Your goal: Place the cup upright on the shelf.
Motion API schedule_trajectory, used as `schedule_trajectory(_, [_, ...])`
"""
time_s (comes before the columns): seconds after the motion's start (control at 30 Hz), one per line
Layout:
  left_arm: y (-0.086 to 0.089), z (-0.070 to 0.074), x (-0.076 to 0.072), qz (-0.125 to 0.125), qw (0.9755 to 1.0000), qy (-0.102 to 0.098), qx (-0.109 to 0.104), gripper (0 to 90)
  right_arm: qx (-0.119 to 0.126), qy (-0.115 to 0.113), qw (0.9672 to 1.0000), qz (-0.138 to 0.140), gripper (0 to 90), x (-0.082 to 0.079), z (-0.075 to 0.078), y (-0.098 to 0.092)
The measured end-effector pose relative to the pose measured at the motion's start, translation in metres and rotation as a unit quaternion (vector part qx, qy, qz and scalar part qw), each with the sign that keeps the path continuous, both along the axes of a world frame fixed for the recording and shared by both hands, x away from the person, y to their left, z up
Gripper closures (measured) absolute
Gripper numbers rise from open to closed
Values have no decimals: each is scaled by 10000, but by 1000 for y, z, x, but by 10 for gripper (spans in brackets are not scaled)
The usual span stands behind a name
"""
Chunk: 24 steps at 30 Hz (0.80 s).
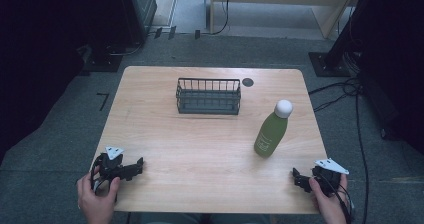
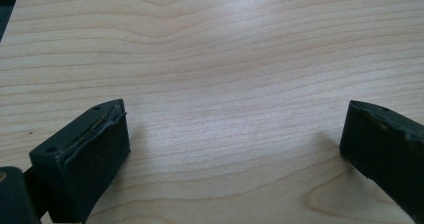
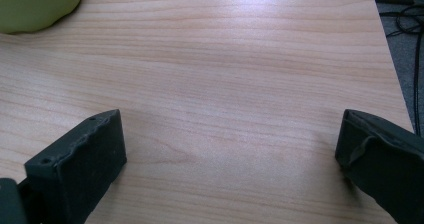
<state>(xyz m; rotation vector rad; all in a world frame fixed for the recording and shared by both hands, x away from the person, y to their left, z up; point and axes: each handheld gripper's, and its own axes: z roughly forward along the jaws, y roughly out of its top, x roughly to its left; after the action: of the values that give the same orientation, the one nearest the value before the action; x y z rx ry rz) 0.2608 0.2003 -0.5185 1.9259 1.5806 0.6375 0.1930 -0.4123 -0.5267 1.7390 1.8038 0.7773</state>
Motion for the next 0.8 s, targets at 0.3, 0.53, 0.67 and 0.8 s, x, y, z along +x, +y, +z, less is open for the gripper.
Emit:
schedule_trajectory(0.3, [0, 0, 0, 0, 10000, 2, 1, 0, 188, -81, 9997, 118, 18, -2, 9, 10])
schedule_trajectory(0.53, [0, 0, 0, 6, 10000, -6, -12, 0, 312, -279, 9987, 289, 17, 0, 25, 23])
schedule_trajectory(0.67, [0, 0, 0, 1, 10000, -2, -7, 0, 400, -389, 9976, 415, 18, 1, 36, 32])
schedule_trajectory(0.8, [0, 0, 0, 7, 10000, -7, -12, 0, 472, -501, 9963, 516, 17, 3, 43, 39])
